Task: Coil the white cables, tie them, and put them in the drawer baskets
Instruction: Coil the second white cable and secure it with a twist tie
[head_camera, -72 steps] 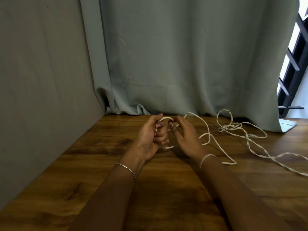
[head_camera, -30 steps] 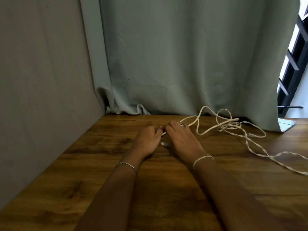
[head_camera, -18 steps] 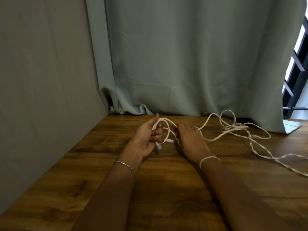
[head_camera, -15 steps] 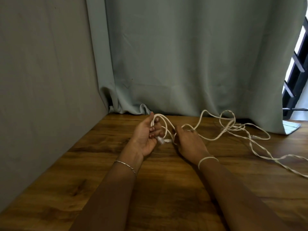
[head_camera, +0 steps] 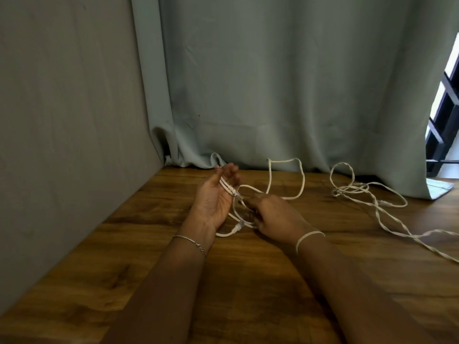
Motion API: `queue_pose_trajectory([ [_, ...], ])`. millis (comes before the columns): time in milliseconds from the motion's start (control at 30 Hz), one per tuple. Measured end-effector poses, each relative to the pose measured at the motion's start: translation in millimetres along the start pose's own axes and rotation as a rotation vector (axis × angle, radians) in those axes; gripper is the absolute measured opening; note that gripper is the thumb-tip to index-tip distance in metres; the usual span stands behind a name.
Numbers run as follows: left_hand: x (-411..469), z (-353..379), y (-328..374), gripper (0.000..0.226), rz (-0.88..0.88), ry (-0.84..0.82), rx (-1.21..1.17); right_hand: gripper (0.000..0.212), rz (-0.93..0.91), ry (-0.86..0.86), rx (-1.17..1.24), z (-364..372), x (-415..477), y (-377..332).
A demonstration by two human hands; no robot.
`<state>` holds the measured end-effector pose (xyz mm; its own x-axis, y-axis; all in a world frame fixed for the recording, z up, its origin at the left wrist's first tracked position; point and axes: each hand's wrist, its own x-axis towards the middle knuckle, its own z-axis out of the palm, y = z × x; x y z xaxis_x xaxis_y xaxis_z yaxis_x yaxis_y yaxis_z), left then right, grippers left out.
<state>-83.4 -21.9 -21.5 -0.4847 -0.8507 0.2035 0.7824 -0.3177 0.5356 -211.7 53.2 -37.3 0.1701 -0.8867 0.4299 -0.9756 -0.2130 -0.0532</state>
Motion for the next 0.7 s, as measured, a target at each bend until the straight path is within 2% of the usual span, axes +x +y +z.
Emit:
queue_pose_trajectory([
  [233, -6.2, 6.1, 2.3, 0.032, -0.003, -0.072, -0.088, 0.012, 0.057, -0.056, -0.02, 5.9, 1.0, -3.9],
  [400, -6.7, 8.7, 6.6, 0.033, -0.015, -0.082, -0.162, 0.032, 0.056, -0.075, -0.145, 5.8, 1.6, -11.3],
  [600, 0.9, 0.7, -1.2, 0.024, 0.057, -0.075, 0.015, 0.022, -0.017, 0.109, -0.133, -0.7, -1.2, -12.4],
  [700, 6.6, -0.9, -3.9, 0.02, 0.117, -0.062, 0.098, 0.015, -0.017, 0.148, -0.11, -4.7, -1.2, -13.4],
])
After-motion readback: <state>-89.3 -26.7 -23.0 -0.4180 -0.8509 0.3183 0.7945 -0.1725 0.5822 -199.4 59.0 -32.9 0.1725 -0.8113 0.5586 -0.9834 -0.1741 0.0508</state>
